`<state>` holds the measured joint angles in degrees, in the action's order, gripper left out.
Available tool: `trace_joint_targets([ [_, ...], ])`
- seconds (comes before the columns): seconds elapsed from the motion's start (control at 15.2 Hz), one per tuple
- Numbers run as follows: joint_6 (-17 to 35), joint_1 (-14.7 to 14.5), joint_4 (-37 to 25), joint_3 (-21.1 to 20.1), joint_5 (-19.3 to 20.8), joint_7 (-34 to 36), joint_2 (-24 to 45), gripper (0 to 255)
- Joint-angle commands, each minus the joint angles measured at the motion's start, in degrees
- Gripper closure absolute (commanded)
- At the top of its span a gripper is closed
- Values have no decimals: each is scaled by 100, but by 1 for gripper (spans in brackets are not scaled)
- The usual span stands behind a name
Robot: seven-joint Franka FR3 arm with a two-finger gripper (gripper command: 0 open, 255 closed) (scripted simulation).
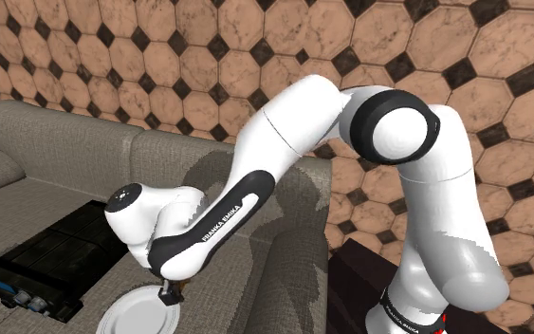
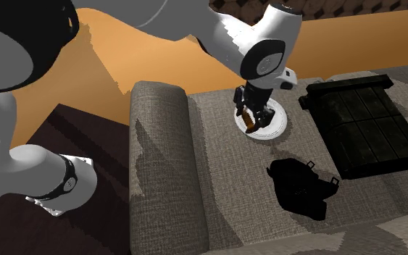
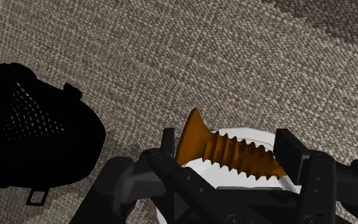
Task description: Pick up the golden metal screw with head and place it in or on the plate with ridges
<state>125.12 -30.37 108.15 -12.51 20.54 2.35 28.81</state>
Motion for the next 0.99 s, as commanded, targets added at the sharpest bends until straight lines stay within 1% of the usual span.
trace_joint_targets([
  [0.0, -323, -130, -674, -9, -9, 13, 372, 255],
  [0.2, -812, -330, -1745, -1, -18, -4, 968, 255],
  [0.4, -1370, -554, -2984, 22, -29, -64, 1648, 255],
  [0.92, -1009, -584, -2980, 84, 51, 25, 2015, 255],
])
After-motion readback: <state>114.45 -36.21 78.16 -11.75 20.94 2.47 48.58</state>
